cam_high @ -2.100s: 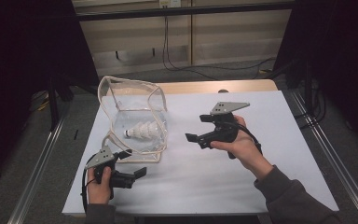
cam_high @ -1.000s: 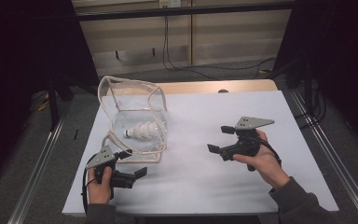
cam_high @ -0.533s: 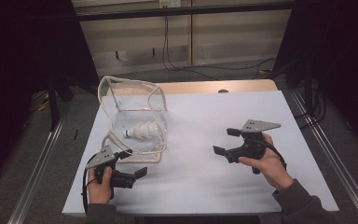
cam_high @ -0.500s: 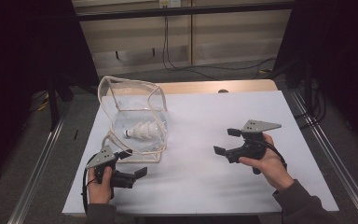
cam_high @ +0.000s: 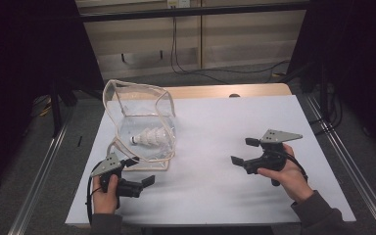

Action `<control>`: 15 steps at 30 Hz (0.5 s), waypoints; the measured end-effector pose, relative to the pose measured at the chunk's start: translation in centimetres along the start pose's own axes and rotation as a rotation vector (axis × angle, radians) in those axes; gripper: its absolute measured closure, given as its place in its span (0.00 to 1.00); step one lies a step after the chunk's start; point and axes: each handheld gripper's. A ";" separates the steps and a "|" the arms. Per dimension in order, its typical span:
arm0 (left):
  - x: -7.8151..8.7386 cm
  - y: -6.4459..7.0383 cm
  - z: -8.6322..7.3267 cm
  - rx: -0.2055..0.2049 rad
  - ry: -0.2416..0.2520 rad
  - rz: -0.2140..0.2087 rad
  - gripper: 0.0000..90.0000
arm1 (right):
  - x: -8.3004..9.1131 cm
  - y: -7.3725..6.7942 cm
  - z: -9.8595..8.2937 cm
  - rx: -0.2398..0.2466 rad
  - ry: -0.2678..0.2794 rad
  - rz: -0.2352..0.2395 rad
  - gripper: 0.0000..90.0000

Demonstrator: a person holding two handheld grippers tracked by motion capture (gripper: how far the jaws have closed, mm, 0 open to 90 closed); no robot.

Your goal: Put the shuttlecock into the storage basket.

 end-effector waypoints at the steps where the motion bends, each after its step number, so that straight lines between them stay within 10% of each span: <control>1: 0.0 0.0 0.0 -0.002 0.001 0.001 0.03 | 0.1 0.1 -0.1 0.002 0.001 -0.003 0.08; 15: 0.0 0.0 0.0 -0.002 0.001 0.000 0.03 | 1.2 0.5 -0.9 0.000 -0.001 -0.019 0.08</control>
Point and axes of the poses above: each handheld gripper's, and its own axes: x roughly backward along the jaws, z roughly out of its top, y roughly to its right, and after that the axes turned 7 degrees about y, right-handed
